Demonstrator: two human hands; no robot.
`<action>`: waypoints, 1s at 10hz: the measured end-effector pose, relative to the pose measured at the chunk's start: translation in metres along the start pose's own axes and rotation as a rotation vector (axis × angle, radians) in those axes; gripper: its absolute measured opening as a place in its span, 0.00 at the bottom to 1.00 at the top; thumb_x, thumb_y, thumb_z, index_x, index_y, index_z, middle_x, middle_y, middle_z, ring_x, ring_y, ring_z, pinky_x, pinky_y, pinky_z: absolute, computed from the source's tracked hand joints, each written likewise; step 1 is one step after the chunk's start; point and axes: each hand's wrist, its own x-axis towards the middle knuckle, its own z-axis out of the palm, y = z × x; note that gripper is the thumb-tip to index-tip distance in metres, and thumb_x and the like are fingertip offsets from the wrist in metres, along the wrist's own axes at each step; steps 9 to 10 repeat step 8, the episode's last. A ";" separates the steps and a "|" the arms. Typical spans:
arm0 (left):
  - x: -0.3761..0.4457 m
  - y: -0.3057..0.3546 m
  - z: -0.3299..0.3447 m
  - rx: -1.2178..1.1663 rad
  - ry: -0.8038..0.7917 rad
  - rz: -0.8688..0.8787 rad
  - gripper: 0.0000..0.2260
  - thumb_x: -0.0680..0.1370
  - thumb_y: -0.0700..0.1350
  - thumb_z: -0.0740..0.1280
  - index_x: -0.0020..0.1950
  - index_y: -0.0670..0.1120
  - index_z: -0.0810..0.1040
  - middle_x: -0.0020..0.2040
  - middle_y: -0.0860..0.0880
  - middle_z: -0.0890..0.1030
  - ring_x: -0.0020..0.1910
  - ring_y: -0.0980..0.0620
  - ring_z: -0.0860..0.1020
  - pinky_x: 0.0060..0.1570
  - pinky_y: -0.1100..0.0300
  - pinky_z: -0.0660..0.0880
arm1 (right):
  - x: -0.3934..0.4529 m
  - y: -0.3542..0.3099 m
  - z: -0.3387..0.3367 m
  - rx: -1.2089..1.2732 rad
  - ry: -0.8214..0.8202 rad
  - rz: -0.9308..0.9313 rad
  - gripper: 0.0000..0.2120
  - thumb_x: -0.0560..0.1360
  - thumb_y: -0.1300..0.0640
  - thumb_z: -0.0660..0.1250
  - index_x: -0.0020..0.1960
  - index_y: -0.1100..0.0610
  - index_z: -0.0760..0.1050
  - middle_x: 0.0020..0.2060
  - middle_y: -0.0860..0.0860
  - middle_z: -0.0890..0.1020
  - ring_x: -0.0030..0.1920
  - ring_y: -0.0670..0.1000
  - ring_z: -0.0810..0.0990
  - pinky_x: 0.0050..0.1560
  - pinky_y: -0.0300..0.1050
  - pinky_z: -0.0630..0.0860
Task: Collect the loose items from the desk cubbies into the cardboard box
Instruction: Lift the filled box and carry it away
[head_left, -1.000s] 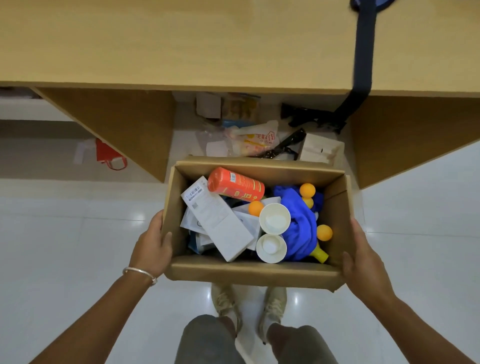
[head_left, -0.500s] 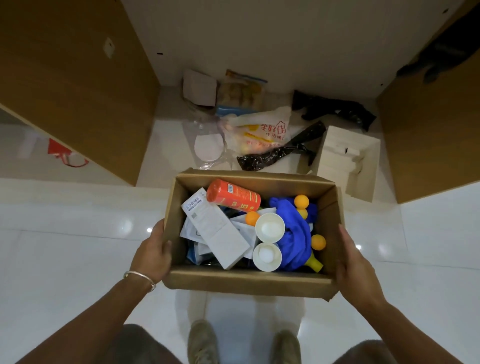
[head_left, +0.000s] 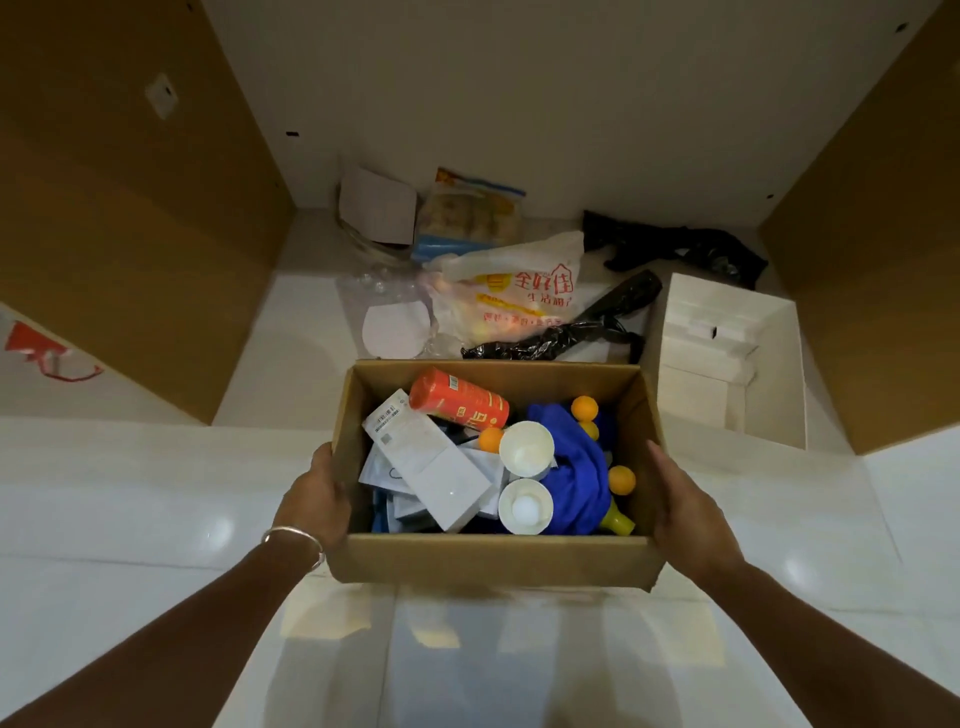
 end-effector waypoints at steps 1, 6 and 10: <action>0.024 0.006 0.003 0.011 0.057 0.040 0.17 0.77 0.37 0.62 0.65 0.46 0.66 0.44 0.42 0.80 0.37 0.44 0.74 0.39 0.52 0.72 | 0.023 0.000 0.001 -0.006 0.028 -0.036 0.38 0.74 0.67 0.62 0.78 0.47 0.52 0.71 0.57 0.70 0.65 0.63 0.73 0.61 0.57 0.73; 0.121 0.048 -0.001 -0.025 0.113 0.024 0.12 0.75 0.39 0.61 0.58 0.46 0.69 0.46 0.42 0.78 0.40 0.41 0.75 0.44 0.49 0.73 | 0.135 -0.030 -0.017 0.024 0.021 -0.001 0.38 0.76 0.50 0.67 0.77 0.44 0.47 0.66 0.57 0.73 0.60 0.62 0.76 0.57 0.57 0.73; 0.069 0.070 -0.026 0.101 0.099 0.046 0.22 0.78 0.55 0.62 0.67 0.46 0.65 0.58 0.41 0.75 0.54 0.39 0.76 0.53 0.44 0.74 | 0.088 -0.072 -0.047 0.231 0.186 -0.014 0.25 0.75 0.53 0.69 0.69 0.53 0.67 0.56 0.48 0.77 0.53 0.52 0.77 0.44 0.47 0.76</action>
